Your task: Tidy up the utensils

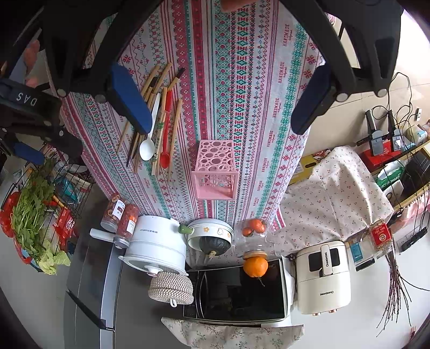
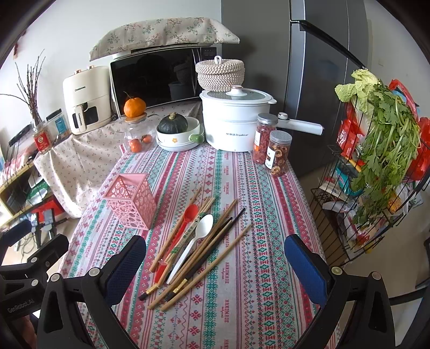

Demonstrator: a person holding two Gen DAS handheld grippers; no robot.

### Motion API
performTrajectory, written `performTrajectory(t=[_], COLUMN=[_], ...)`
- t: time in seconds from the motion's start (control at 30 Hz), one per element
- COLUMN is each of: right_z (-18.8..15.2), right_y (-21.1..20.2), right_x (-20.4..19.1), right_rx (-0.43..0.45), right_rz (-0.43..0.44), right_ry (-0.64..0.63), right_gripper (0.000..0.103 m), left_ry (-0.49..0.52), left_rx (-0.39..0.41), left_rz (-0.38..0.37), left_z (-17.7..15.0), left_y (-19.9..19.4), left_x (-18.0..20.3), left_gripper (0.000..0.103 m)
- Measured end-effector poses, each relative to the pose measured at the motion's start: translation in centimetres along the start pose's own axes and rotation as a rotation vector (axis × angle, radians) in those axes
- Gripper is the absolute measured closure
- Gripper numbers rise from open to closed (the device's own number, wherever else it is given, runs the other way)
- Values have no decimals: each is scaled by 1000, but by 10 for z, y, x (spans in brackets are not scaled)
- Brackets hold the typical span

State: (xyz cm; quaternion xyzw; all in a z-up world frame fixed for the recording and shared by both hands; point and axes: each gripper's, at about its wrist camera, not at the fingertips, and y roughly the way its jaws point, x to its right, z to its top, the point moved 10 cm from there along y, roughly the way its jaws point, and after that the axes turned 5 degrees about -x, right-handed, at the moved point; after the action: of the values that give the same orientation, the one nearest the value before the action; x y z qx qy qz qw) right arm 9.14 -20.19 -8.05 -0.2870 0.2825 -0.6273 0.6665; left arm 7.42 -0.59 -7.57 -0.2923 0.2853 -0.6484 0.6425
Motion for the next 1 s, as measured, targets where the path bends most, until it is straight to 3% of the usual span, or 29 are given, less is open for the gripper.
performTrajectory(t=[1.0], right_z=[0], right_y=[0], right_x=[-1], right_rx=[-2], right_rz=[2], right_ry=[0], right_gripper=[0], left_ry=[0], left_rx=[1], left_rz=[-2], left_z=[-1], left_y=[0], left_x=[2], left_gripper=[1])
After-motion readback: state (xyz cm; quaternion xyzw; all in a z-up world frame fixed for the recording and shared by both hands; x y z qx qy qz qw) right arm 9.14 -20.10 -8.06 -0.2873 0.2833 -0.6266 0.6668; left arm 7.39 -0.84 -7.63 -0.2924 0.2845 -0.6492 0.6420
